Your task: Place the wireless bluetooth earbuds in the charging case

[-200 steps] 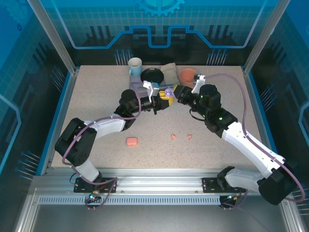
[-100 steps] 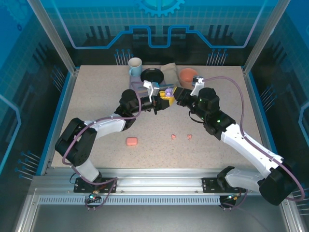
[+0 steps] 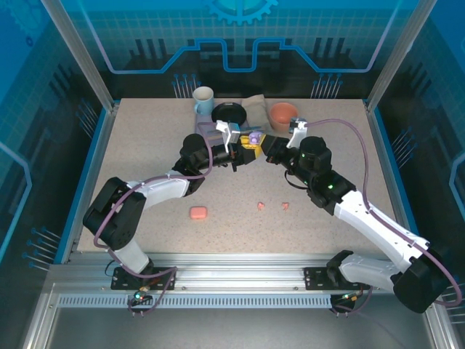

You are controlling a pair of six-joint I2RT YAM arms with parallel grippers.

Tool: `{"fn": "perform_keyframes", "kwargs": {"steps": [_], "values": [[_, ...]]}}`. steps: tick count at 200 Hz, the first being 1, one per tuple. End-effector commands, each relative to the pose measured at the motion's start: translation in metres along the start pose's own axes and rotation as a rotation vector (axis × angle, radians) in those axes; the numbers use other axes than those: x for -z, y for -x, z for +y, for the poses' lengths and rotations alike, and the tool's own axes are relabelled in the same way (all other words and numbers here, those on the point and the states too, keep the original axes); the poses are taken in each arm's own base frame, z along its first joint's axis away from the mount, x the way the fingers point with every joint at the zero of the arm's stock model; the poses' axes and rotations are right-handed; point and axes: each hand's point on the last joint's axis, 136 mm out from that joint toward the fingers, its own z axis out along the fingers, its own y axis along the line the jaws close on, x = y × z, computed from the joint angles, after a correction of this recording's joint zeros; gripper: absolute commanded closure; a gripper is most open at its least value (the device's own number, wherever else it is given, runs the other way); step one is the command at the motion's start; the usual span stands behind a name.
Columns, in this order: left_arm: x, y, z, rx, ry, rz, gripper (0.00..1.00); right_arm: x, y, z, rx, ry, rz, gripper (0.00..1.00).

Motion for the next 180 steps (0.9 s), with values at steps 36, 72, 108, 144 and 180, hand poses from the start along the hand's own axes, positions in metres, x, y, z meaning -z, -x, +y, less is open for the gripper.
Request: {"fn": "perform_keyframes", "kwargs": {"steps": [36, 72, 108, 144, 180], "values": [[-0.004, 0.019, -0.005, -0.052, -0.010, -0.053, 1.00, 0.005, -0.002, 0.009, 0.041, 0.003, 0.034, 0.50], [-0.002, 0.014, -0.004, -0.045, -0.006, -0.047, 1.00, 0.017, 0.028, 0.015, 0.045, 0.000, 0.002, 0.42], [0.001, 0.008, -0.007, -0.038, -0.012, -0.023, 1.00, 0.024, 0.060, -0.001, -0.003, -0.027, -0.003, 0.27], [0.003, -0.004, -0.017, -0.016, -0.063, 0.041, 1.00, -0.003, 0.060, -0.008, -0.057, 0.056, 0.222, 0.18], [0.003, -0.013, -0.019, 0.009, -0.083, 0.071, 1.00, -0.032, 0.033, -0.006, -0.120, 0.158, 0.415, 0.19]]}}
